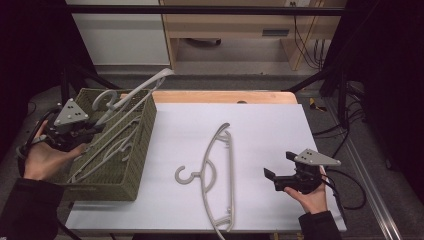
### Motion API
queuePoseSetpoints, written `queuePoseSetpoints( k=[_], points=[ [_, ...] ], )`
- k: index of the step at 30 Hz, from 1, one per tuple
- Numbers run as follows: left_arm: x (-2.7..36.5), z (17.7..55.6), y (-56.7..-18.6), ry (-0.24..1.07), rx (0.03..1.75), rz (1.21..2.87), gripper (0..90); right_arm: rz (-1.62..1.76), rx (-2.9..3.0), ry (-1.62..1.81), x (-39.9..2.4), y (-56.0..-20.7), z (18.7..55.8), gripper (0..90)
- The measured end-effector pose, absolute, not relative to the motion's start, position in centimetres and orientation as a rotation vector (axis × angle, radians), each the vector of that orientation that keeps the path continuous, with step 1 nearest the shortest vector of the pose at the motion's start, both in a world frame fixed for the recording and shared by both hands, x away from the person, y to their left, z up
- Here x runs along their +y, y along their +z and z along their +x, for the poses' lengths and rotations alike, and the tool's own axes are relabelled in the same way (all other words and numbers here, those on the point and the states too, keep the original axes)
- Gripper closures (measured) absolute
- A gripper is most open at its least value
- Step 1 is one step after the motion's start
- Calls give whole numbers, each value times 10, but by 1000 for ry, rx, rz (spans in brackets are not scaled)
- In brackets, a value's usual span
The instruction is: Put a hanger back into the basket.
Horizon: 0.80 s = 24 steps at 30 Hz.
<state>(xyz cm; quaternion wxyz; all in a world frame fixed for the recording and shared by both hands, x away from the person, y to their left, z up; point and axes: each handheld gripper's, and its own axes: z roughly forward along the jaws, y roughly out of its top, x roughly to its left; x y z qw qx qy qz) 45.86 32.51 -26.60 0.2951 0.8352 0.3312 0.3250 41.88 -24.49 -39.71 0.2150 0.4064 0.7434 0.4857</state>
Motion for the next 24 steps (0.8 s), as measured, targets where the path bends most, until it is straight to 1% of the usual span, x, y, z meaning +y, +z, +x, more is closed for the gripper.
queuePoseSetpoints(
  k=[9, 11, 15, 24],
  points=[
    [348, 462, -276, 903, 948, 2223, 797, 1127, 2067, 1345, -244, -398, 419, 30],
    [357, 464, -282, 927, 958, 2235, 797, 1127, 2069, 1344, -244, -398, 419, 30],
    [367, 465, -290, 933, 1008, 2248, 797, 1128, 2071, 1341, -244, -398, 420, 30],
    [379, 472, -309, 964, 1074, 2301, 797, 1126, 2079, 1337, -243, -399, 420, 31]
  ],
)
